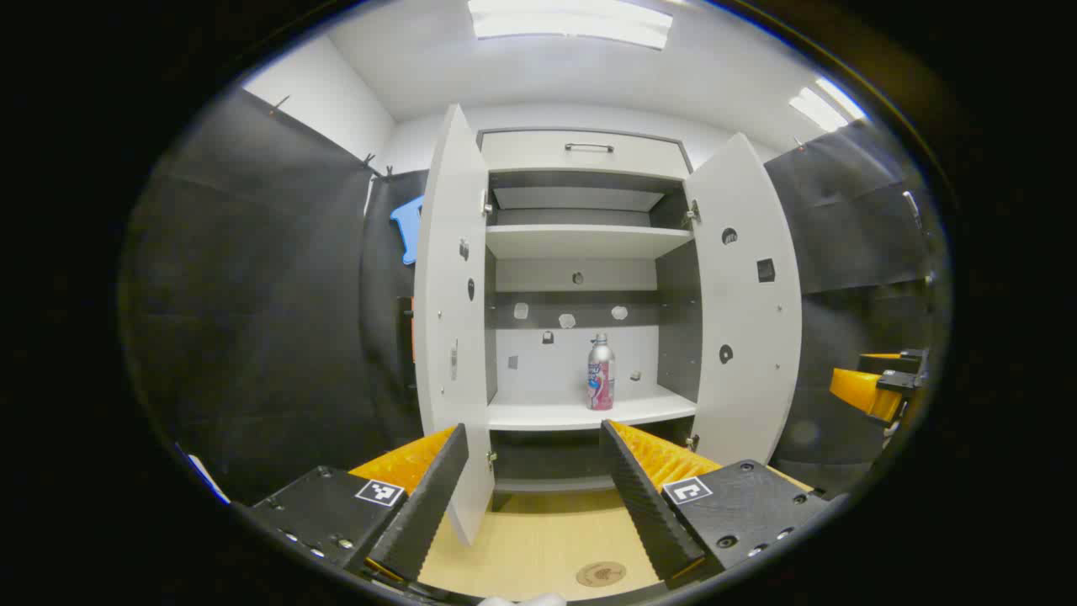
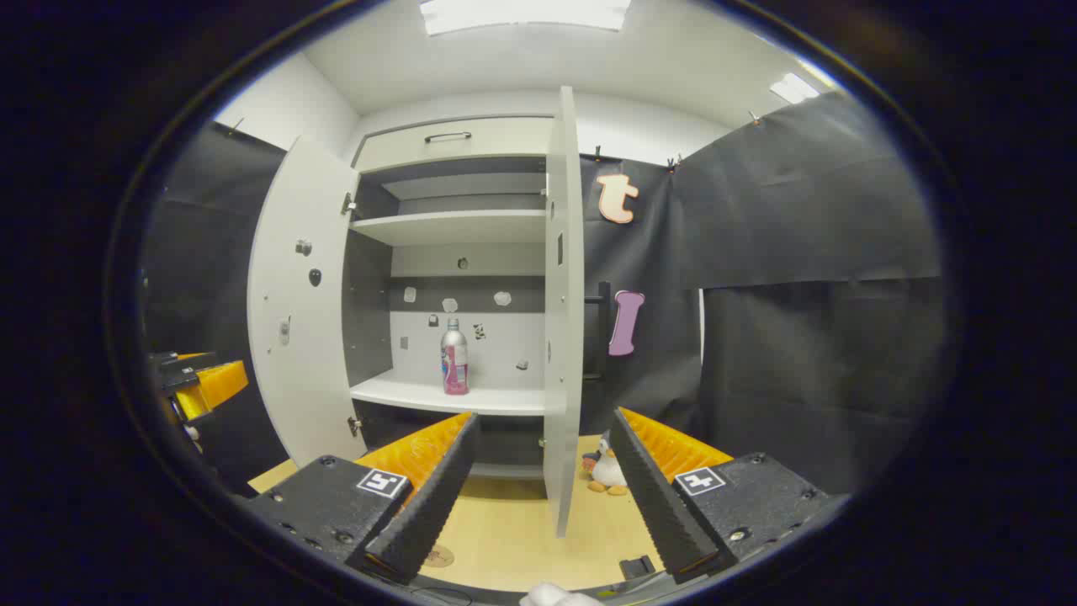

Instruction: Grasp the bottle in the cabinet with the left hand and place it on the coaster, then close the right door with the right hand and the left door with the left hand.

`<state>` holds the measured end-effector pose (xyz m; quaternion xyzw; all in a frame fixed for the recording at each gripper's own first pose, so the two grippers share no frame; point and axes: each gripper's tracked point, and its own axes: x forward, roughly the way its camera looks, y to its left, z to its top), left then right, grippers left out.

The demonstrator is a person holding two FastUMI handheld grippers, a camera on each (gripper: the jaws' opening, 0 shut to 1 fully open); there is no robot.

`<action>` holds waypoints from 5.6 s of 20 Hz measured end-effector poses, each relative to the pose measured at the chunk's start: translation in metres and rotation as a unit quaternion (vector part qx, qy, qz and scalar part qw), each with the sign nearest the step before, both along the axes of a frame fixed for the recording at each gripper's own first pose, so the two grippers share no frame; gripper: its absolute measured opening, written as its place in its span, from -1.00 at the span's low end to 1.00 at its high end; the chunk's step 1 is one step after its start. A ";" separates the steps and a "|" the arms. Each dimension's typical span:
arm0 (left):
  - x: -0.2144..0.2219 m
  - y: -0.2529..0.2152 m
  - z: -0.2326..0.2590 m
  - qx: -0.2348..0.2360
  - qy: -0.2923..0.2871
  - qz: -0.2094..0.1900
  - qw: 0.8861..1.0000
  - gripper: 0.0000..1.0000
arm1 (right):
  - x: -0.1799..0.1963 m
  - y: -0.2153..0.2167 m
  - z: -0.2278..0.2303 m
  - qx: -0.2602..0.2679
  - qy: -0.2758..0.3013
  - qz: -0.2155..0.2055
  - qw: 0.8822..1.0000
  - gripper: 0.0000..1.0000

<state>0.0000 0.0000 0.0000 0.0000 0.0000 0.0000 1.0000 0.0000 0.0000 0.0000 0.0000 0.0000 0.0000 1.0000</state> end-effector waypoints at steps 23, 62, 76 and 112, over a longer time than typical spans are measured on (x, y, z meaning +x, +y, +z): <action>0.156 -0.047 0.025 0.000 -0.025 -0.044 0.999 0.92 | 0.018 -0.002 0.011 -0.001 0.016 0.001 1.000 0.97; 0.306 -0.119 -0.041 -0.024 -0.004 -0.104 0.994 0.59 | 0.041 -0.024 -0.003 -0.001 0.050 -0.031 0.998 1.00; 0.137 -0.104 -0.150 -0.017 -0.001 -0.152 0.988 0.66 | 0.009 -0.043 -0.029 -0.010 0.081 -0.060 0.995 1.00; 0.088 -0.120 -0.277 -0.008 0.000 -0.191 0.982 0.92 | -0.009 -0.028 -0.052 -0.050 0.128 -0.047 0.989 1.00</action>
